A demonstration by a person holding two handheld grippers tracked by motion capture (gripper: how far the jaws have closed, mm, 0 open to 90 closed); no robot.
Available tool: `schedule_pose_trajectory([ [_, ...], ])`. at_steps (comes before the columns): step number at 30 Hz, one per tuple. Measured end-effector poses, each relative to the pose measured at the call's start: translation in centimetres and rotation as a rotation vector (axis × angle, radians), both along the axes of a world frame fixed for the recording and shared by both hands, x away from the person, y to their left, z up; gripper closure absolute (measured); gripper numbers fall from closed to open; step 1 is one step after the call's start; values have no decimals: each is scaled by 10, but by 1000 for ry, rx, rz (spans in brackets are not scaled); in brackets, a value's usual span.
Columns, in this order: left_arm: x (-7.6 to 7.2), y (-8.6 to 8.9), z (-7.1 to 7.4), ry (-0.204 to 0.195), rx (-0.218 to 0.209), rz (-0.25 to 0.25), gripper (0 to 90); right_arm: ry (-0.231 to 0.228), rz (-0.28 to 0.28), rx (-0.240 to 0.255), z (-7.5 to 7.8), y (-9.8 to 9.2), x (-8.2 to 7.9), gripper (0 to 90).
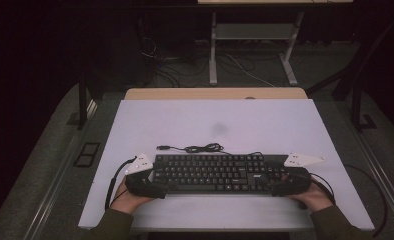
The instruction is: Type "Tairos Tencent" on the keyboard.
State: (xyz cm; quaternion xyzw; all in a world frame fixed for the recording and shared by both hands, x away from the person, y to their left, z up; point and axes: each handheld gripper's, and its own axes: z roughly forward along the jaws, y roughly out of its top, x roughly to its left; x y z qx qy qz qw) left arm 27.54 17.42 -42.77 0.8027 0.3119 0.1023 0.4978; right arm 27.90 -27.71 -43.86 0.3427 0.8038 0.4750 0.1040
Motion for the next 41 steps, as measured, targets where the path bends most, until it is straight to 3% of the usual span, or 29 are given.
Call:
schedule_pose_trajectory([
  [18, 0, -1, -1, 8, 13, -1, 2, -15, -10, 13, -3, -15, -9, 141],
  [41, 1, -2, -3, 20, 22, -8, 0, -11, 7, 3, -3, -14, -9, 141],
])
